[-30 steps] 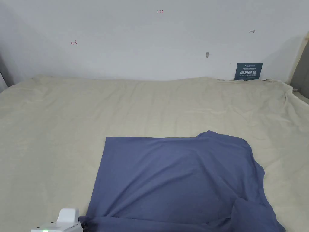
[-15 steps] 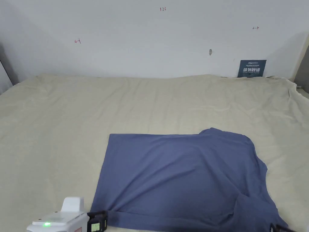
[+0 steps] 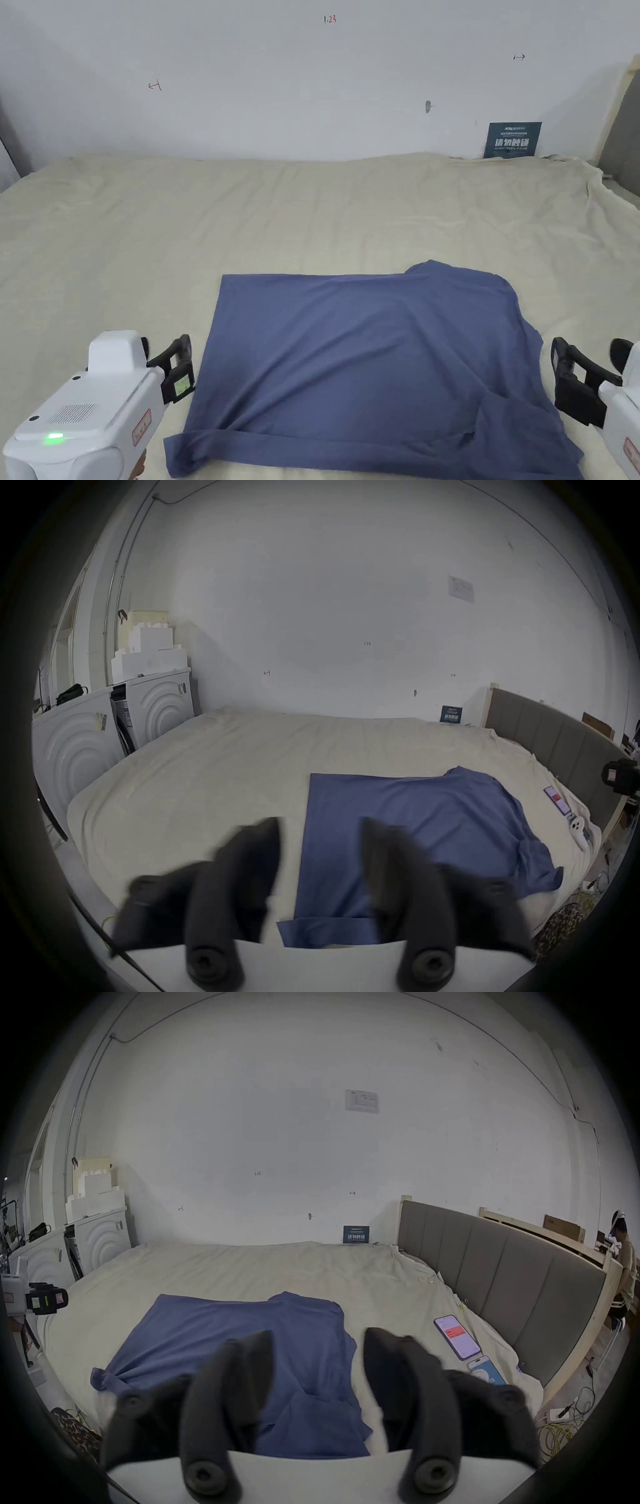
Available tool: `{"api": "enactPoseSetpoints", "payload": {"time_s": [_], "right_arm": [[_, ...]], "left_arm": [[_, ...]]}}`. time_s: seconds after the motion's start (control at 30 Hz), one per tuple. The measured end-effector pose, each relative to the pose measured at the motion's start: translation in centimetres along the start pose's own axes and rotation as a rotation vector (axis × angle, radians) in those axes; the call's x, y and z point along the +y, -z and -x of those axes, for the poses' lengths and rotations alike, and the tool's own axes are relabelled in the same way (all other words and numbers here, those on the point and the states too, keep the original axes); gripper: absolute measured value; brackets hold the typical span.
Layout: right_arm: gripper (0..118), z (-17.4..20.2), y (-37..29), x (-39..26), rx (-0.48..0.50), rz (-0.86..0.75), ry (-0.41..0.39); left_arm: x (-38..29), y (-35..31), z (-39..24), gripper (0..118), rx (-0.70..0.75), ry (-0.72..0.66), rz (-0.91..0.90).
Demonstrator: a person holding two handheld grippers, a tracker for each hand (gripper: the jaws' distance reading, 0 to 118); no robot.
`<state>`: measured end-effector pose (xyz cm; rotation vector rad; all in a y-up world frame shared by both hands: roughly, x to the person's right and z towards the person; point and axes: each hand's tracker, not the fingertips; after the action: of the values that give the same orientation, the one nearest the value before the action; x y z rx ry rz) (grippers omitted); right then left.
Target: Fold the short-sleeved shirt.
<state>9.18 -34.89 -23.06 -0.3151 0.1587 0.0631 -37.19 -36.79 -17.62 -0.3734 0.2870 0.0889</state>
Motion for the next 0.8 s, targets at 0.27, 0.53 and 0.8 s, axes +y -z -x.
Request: {"api": "enactPoseSetpoints", "payload": {"time_s": [0.27,0.53,0.8], "right_arm": [[0,1.2,-0.1,-1.1,0.03,-0.012,0.016],[0,1.0,0.1,-0.9,0.028,-0.01,0.027],[0,0.8,0.2,-1.3,0.02,0.005,0.039]], "left_arm": [[-1.9,0.3,0.3,0,-0.045,-0.032,0.095],[-2.8,1.2,1.2,0,-0.047,-0.044,0.171],[-4.3,5.2,2.8,42,-0.016,-0.092,0.394]]}}
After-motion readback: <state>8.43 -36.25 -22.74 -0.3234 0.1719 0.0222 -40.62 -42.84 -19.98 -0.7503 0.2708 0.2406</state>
